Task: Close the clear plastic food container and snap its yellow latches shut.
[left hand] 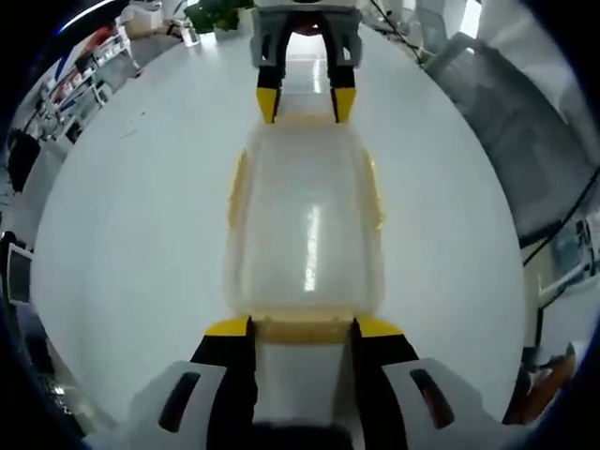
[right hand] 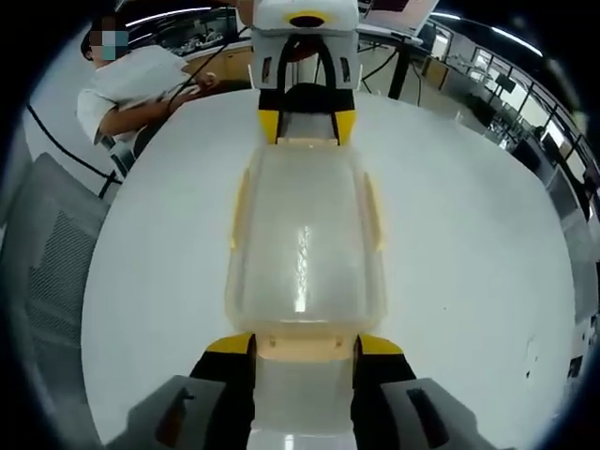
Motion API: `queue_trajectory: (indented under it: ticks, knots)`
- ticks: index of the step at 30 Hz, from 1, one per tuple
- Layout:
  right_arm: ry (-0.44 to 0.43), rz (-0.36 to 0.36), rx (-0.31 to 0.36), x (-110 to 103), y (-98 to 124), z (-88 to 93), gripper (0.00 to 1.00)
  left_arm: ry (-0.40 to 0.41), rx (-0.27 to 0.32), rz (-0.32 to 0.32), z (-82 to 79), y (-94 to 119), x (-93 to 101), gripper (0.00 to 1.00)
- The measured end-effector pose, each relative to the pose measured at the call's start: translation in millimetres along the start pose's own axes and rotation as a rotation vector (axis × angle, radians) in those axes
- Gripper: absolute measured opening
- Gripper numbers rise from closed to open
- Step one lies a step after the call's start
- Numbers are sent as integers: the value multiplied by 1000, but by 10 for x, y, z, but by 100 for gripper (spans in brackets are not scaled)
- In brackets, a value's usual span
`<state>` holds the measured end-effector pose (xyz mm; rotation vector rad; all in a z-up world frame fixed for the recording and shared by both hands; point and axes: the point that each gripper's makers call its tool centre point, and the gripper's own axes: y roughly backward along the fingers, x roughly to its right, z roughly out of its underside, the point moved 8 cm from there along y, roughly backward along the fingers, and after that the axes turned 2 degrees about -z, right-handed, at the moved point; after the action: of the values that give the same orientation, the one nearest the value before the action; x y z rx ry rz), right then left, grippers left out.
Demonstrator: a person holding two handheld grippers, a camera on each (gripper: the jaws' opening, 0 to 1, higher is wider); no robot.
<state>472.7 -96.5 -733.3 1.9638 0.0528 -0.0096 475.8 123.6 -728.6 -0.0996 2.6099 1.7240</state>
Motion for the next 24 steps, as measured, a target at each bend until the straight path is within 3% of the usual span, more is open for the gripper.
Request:
queue_trajectory:
  ticks: [11, 15, 19, 24]
  knots:
    - [11, 0, -13, 4, 14, 11, 36, 9, -33, -14, -19, 0, 10, 38]
    - [13, 3, -11, 5, 12, 13, 36, -2, -42, -54, -34, 12, 34, 37]
    - [22, 21, -24, -24, 77, -44, 36, -28, -106, -94, -79, 28, 53, 37]
    - [42, 35, -2, -45, 192, -78, 36, -5, -93, -88, -88, 155, 77, 37]
